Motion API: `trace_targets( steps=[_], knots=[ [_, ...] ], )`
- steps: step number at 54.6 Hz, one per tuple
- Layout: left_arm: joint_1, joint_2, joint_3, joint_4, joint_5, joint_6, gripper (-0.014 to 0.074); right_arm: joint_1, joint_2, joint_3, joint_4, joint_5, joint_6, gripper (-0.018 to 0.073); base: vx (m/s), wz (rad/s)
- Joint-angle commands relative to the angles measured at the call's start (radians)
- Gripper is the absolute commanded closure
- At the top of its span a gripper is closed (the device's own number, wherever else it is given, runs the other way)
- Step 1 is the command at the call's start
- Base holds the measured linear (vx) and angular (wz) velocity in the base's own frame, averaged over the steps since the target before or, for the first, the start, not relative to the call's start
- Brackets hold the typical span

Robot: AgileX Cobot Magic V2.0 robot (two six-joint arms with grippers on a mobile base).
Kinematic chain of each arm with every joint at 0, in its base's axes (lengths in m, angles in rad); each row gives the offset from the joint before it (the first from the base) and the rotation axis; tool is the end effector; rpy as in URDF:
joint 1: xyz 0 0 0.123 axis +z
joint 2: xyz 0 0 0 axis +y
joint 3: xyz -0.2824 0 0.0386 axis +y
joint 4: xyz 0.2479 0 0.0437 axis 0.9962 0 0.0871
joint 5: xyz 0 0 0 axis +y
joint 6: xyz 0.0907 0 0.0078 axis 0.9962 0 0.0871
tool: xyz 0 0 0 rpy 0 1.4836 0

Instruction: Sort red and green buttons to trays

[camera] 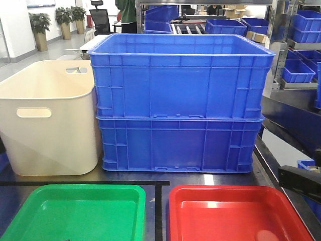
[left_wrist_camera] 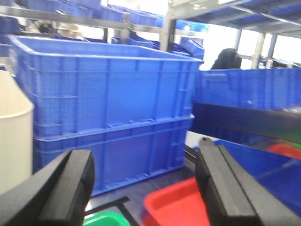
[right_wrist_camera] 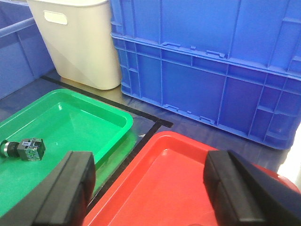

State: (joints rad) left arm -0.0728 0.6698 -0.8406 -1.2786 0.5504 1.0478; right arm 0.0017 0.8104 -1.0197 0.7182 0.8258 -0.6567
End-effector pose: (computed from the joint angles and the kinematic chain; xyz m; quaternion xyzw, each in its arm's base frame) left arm 0.1143 -0.0542 0.4203 0.1543 0.6636 -0.2650 0.6824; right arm 0.1403 0.0443 0.4182 -0.1886 0.7938 0.1746 0.5513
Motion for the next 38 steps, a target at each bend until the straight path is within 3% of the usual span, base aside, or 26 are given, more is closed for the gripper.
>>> trace_targets(
  steps=[1, 4, 8, 17, 20, 23, 27, 31, 38],
  knots=[
    [-0.001, 0.001, -0.024, 0.013, -0.067, -0.011, 0.0044, -0.003, -0.004, -0.031, 0.035, -0.055, -0.002, 0.0017, 0.0, 0.0],
    [-0.001, 0.001, -0.024, 0.128, -0.107, -0.067, 0.0067, -0.003, -0.004, -0.031, 0.035, -0.055, -0.002, 0.0017, 0.0, 0.0],
    [-0.001, 0.001, -0.024, 0.354, -0.146, -0.233, 0.0114, -0.003, -0.004, -0.031, 0.035, -0.055, -0.002, 0.0017, 0.0, 0.0],
    [-0.001, 0.001, -0.024, 0.932, -0.135, -0.772, 0.027, -0.003, -0.004, -0.031, 0.035, -0.054, -0.002, 0.0017, 0.0, 0.0],
    [-0.001, 0.001, -0.024, 1.096, -0.117, -0.935, 0.0331, -0.003, -0.004, -0.031, 0.035, -0.054, -0.002, 0.0017, 0.0, 0.0],
    [-0.001, 0.001, -0.022, 1.22, -0.113, -1.048, 0.0386, -0.003, -0.004, -0.031, 0.035, -0.054, -0.002, 0.0017, 0.0, 0.0],
    [-0.001, -0.014, 0.014, 1.299, -0.151, -1.111, 0.0447, -0.003, -0.004, -0.031, 0.035, -0.054, -0.002, 0.0017, 0.0, 0.0],
    [-0.001, -0.057, 0.088, 1.345, -0.257, -1.112, 0.0503, -0.003, -0.004, -0.031, 0.035, -0.054, -0.002, 0.0017, 0.0, 0.0],
    [-0.001, -0.186, 0.316, 1.385, -0.55, -1.106, 0.0601, -0.003, -0.004, -0.031, 0.035, -0.054, -0.002, 0.0017, 0.0, 0.0]
  ],
)
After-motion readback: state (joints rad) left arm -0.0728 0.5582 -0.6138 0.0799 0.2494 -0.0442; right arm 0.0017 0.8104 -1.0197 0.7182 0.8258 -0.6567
